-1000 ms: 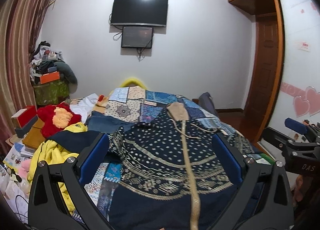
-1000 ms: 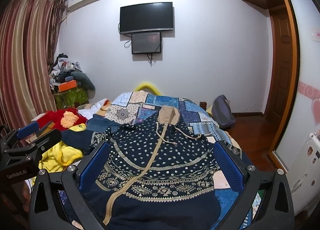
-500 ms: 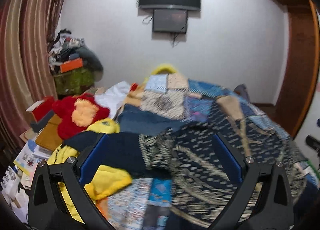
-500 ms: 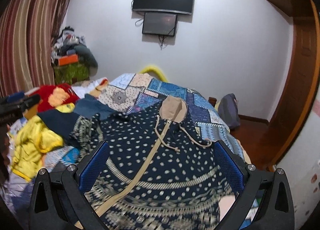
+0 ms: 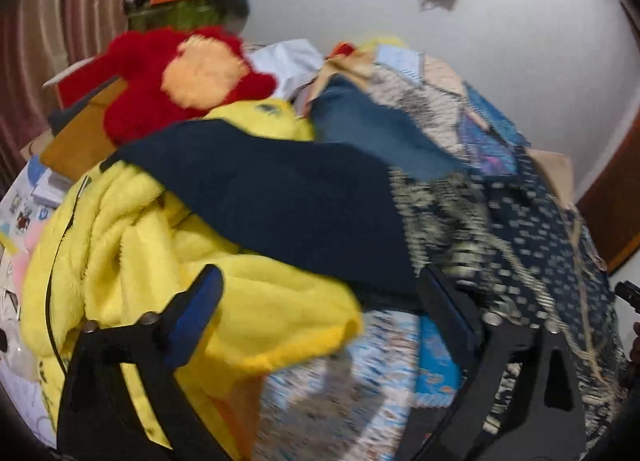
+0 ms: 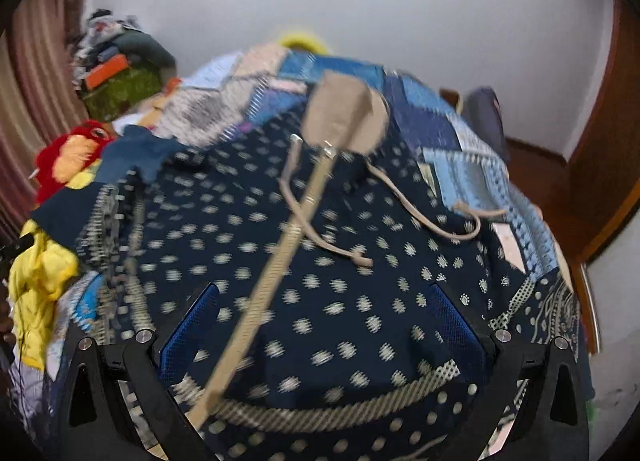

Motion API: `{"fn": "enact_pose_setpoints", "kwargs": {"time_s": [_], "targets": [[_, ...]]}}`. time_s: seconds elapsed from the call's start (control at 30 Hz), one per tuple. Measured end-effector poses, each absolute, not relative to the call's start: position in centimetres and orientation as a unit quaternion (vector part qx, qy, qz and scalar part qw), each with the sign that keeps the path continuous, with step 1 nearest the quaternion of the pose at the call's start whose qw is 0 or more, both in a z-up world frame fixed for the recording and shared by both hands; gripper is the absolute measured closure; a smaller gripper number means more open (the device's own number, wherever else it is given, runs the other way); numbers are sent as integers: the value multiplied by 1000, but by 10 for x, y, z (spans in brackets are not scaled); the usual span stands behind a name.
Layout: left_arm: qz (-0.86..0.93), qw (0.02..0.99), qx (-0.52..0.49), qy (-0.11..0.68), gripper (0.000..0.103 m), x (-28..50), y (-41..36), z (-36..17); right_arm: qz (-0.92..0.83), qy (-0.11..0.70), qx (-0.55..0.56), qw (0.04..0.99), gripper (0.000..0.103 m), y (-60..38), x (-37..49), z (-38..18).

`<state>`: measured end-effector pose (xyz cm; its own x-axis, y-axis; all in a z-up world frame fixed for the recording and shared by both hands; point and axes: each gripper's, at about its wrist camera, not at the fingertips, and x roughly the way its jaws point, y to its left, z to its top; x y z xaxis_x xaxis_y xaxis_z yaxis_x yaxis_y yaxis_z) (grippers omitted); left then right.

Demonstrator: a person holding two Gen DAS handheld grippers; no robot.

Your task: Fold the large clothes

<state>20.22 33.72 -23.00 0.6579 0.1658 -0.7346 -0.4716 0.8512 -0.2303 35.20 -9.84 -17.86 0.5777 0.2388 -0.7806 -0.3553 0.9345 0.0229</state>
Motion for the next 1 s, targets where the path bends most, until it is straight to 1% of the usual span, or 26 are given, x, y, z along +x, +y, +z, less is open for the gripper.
{"fn": "enact_pose_setpoints", "kwargs": {"time_s": [0.13,0.17,0.27,0.33,0.4,0.43,0.5,0.53,0.6,0.7,0.83,1.0], "targets": [[189,874,-222,389,21,213,365,-248,158,441,-81,880,2,-101,371,-194],[194,871,-226,391,25,218,372,-252,158,441,-80,880,2,-102,373,-195],[217,858,-244,396,41,227,390,-263,164,446,-72,877,2,-103,376,-198],[236,853,-239,400,48,235,398,-268,167,446,-71,876,2,-102,375,-198],[264,850,-212,404,64,244,402,-269,167,444,-69,878,2,-102,374,-197],[275,849,-198,405,68,249,403,-268,167,443,-68,878,2,-102,373,-197],[292,850,-179,400,92,254,402,-261,168,444,-61,878,2,-104,372,-194],[299,850,-170,400,94,255,402,-257,170,445,-54,878,2,-105,371,-192],[310,853,-138,398,94,262,396,-244,172,447,-46,877,2,-107,369,-188],[316,866,-90,378,98,275,379,-212,169,448,-42,877,2,-111,367,-182],[281,898,-74,332,100,291,348,-154,171,445,-34,879,2,-118,362,-169],[218,937,-50,269,100,313,282,-81,173,426,-25,888,2,-132,349,-146]]}}
